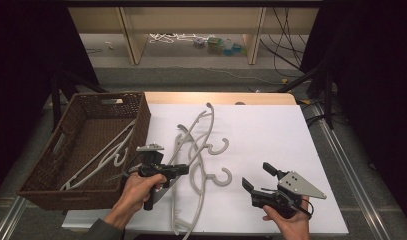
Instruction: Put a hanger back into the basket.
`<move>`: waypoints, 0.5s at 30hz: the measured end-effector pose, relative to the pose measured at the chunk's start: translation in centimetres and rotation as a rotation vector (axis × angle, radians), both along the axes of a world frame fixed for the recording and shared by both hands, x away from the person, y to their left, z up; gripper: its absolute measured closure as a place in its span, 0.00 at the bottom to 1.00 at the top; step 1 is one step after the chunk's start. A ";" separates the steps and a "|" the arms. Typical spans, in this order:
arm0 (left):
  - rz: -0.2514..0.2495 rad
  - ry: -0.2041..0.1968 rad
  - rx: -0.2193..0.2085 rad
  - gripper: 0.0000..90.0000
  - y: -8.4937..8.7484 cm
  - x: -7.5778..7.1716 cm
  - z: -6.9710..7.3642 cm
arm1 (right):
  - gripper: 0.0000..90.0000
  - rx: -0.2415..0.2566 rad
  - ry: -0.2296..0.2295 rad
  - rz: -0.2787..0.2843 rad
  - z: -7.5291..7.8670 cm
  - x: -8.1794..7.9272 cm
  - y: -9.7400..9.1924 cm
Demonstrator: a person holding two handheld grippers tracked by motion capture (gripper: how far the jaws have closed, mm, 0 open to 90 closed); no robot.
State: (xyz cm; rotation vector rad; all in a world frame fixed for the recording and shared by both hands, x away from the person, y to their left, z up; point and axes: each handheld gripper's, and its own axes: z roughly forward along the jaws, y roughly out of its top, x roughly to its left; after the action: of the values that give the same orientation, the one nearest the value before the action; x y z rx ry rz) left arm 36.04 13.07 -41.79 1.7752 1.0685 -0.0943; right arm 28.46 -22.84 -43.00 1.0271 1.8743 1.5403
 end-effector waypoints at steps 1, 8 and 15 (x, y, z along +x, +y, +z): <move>0.000 0.000 0.000 0.90 0.0 0.0 0.0 | 0.18 0.000 0.000 0.000 0.0 0.0 0.0; -0.016 -0.062 -0.013 0.91 0.5 -0.3 3.0 | 0.18 0.001 0.003 0.007 0.0 0.0 0.0; -0.039 -0.071 0.049 0.91 0.7 0.0 5.1 | 0.18 0.001 0.007 0.006 0.0 -0.1 0.1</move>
State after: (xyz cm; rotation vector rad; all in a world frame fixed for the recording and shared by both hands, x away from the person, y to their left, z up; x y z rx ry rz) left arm 36.07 13.79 -36.67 1.8308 0.9928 -0.0292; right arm 28.39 -22.73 -43.03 1.0289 1.8833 1.5434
